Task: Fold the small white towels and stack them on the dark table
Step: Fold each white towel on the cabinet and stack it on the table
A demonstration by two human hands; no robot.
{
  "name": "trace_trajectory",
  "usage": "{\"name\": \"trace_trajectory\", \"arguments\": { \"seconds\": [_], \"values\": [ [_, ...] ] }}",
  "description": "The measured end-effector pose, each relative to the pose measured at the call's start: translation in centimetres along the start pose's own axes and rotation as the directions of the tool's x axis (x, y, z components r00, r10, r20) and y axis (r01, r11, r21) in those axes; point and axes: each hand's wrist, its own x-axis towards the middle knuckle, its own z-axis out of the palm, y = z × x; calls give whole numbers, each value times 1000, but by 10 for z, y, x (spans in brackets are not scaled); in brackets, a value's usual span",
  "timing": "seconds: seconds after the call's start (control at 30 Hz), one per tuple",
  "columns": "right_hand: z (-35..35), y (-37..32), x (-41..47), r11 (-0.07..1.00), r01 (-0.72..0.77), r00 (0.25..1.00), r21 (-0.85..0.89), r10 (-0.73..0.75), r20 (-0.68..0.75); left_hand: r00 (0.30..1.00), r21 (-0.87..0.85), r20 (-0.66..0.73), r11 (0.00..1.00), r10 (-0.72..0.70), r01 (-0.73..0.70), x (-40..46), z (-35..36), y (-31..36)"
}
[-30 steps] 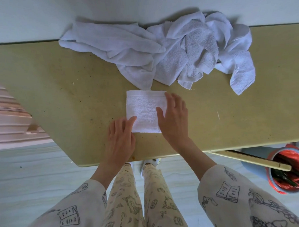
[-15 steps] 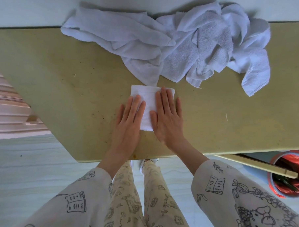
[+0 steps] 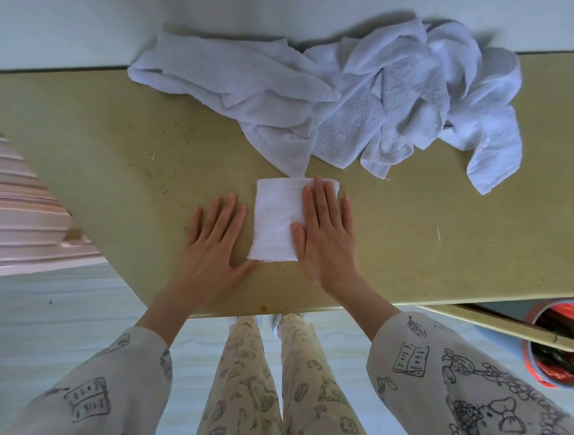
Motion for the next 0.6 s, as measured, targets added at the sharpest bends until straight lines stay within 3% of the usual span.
{"name": "trace_trajectory", "arguments": {
  "seconds": [0.07, 0.2, 0.27, 0.33, 0.43, 0.6],
  "values": [
    [0, 0, 0, 1000, 1, 1000, -4, -1, 3, 1000, -52, 1, 999, 1, -1, 1, -10, -8],
    [0, 0, 0, 1000, 0, 1000, 3, 0, 14, 993, -322, -31, 942, -112, 96, 28, -47, 0],
    [0, 0, 0, 1000, 8, 1000, 6, -8, 20, 981, -523, 12, 835, -194, 171, 54, -65, 12],
    [0, 1, 0, 1000, 28, 999, -2, -28, 26, 966, -673, 174, 693, -192, 258, 81, -75, 23],
    [0, 2, 0, 999, 42, 999, 1, -42, 33, 939, -680, 334, 670, -81, 299, 110, -80, 22],
    [1, 3, -1, 999, 53, 998, 3, -53, 34, 843, -477, 537, 827, 8, 296, 133, -89, 12]
  ]
}}
